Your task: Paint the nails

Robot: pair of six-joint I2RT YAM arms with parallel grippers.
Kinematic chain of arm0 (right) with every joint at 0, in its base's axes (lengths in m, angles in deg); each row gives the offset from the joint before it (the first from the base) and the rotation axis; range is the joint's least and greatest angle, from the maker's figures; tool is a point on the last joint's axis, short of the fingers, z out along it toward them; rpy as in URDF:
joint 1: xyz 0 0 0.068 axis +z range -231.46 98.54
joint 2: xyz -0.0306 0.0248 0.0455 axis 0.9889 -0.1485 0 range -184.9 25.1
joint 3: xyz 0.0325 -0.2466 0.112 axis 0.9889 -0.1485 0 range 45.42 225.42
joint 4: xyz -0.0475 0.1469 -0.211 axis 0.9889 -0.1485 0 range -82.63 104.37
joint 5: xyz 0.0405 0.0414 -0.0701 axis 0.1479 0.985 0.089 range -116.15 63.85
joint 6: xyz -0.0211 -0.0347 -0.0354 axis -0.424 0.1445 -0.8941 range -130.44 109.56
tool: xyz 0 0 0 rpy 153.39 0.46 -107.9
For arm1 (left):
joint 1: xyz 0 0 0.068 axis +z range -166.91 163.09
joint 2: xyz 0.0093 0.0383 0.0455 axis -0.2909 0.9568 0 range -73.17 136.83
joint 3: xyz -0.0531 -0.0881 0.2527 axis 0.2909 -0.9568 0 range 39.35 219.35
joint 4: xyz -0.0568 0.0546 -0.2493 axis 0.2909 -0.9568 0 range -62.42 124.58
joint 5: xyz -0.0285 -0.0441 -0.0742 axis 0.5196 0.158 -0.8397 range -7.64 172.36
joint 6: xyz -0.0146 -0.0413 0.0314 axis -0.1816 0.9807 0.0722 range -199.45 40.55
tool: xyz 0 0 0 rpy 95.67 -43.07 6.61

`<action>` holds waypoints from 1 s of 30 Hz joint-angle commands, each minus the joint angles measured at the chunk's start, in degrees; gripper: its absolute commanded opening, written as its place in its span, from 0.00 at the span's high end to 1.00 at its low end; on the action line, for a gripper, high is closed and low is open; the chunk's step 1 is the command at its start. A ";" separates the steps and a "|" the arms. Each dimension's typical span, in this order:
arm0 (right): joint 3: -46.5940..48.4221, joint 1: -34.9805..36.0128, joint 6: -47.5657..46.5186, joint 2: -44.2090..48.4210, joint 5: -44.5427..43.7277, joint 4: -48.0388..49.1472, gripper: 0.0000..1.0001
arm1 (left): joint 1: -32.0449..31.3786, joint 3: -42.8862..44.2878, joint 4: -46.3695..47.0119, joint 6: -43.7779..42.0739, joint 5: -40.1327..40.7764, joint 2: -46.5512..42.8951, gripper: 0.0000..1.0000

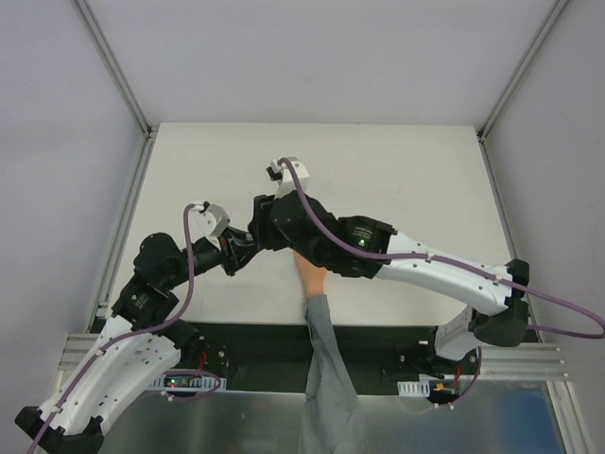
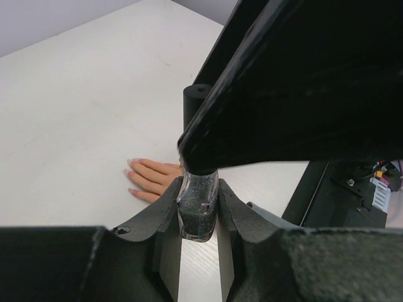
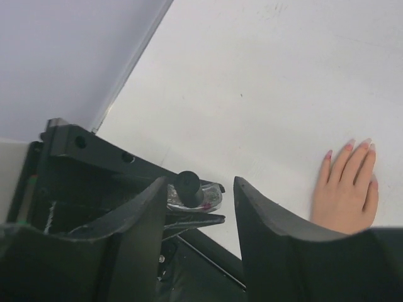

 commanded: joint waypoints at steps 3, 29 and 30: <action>3.75 0.74 1.89 -2.96 -3.26 -0.65 0.55 | 0.10 0.46 2.29 0.28 1.92 -1.66 1.00; -25.42 -9.28 -30.27 14.00 71.07 23.78 1.00 | 0.18 7.14 10.37 11.97 -47.03 5.81 1.00; -26.04 -9.81 -29.05 14.53 73.88 24.66 1.00 | 0.18 7.23 11.07 12.59 -47.20 5.38 1.00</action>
